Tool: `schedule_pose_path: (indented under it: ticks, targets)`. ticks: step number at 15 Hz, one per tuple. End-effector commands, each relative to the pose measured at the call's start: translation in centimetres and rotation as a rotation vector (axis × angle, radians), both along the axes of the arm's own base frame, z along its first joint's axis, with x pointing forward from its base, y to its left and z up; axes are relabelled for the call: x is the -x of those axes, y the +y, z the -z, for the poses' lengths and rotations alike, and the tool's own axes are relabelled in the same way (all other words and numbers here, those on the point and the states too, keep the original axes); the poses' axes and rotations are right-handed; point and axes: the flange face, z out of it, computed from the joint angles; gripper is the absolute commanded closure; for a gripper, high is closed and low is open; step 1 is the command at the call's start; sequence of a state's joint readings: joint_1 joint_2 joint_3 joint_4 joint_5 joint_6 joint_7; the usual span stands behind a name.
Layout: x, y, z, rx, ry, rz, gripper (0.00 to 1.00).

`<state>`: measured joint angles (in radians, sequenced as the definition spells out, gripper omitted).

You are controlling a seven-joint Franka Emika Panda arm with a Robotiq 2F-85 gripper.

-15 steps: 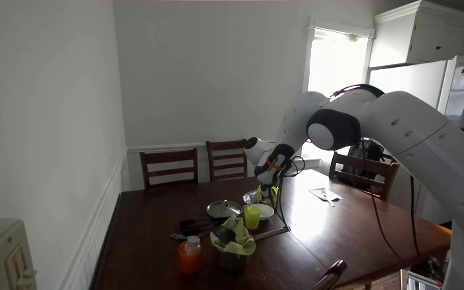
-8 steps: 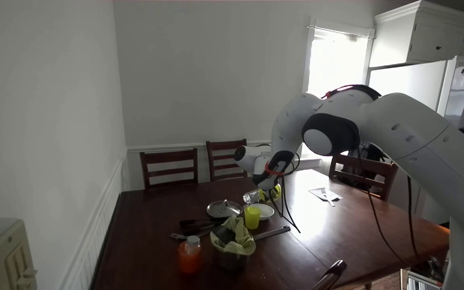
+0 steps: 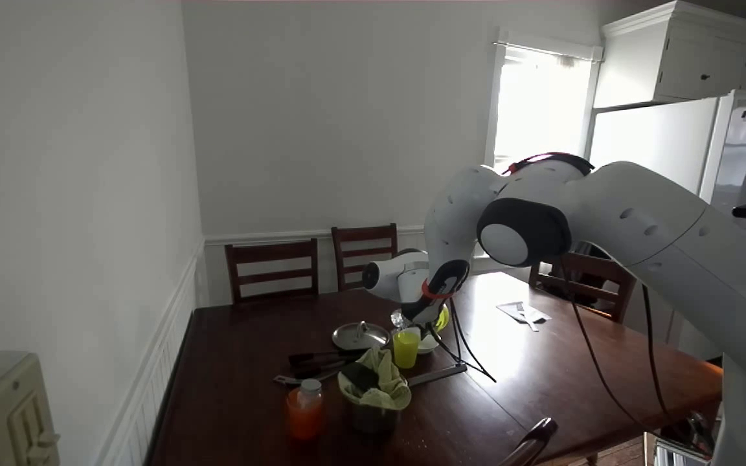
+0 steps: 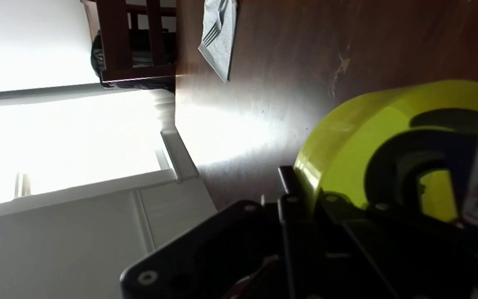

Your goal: Pour the content in the yellow bowl into the white plate

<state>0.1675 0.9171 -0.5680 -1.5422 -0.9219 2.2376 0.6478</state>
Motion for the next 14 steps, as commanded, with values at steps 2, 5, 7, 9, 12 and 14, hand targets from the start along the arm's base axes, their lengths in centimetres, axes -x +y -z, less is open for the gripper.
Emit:
schedule_pose_path:
  ticks: [2,5,7,9,12,14]
  targets:
    - [-0.9,0.2,-0.3,0.104,0.056,-0.014,0.99]
    - [-0.9,0.8,-0.8,0.182,0.121,-0.014,0.99]
    - [-0.8,1.1,-1.3,0.228,0.162,-0.011,0.99]
    - [-0.4,1.1,-2.0,0.261,0.197,-0.006,0.99]
    - [0.2,0.8,-4.4,0.237,0.183,-0.005,0.99]
    - [0.8,0.1,-7.3,0.118,0.095,0.000,0.99]
